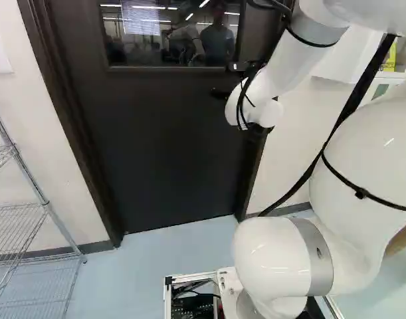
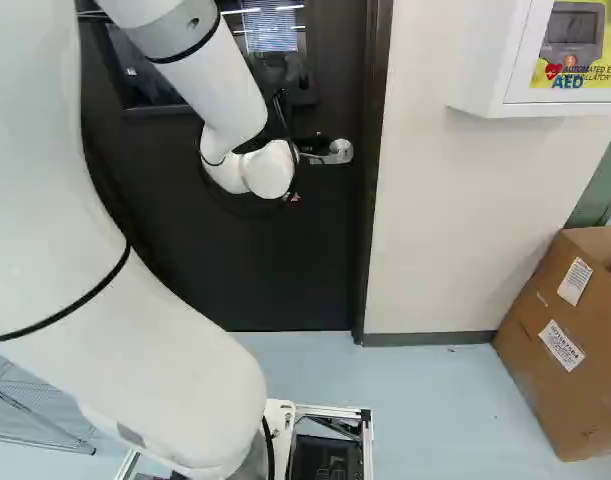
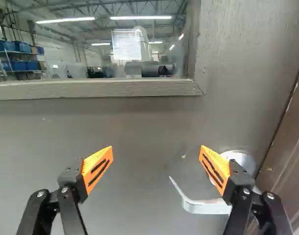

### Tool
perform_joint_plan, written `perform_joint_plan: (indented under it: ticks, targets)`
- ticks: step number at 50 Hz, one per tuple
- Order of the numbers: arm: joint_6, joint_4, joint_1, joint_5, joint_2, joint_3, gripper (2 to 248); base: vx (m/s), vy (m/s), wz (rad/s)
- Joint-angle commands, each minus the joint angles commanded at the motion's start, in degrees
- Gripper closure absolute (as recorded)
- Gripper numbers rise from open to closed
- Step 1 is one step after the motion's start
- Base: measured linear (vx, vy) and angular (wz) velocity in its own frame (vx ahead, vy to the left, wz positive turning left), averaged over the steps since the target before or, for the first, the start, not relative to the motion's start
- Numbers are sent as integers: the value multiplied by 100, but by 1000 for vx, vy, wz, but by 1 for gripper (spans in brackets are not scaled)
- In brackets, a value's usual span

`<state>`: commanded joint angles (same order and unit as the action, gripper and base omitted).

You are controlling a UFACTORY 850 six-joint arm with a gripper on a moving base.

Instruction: Open the door and move inside

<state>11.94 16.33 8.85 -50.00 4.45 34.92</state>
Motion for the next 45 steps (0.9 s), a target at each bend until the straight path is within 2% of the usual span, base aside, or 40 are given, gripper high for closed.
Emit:
perform_joint_plan:
  ticks: [45]
  targets:
    - [6, -131, 0, 0, -359, -160, 3, 0, 0, 0]
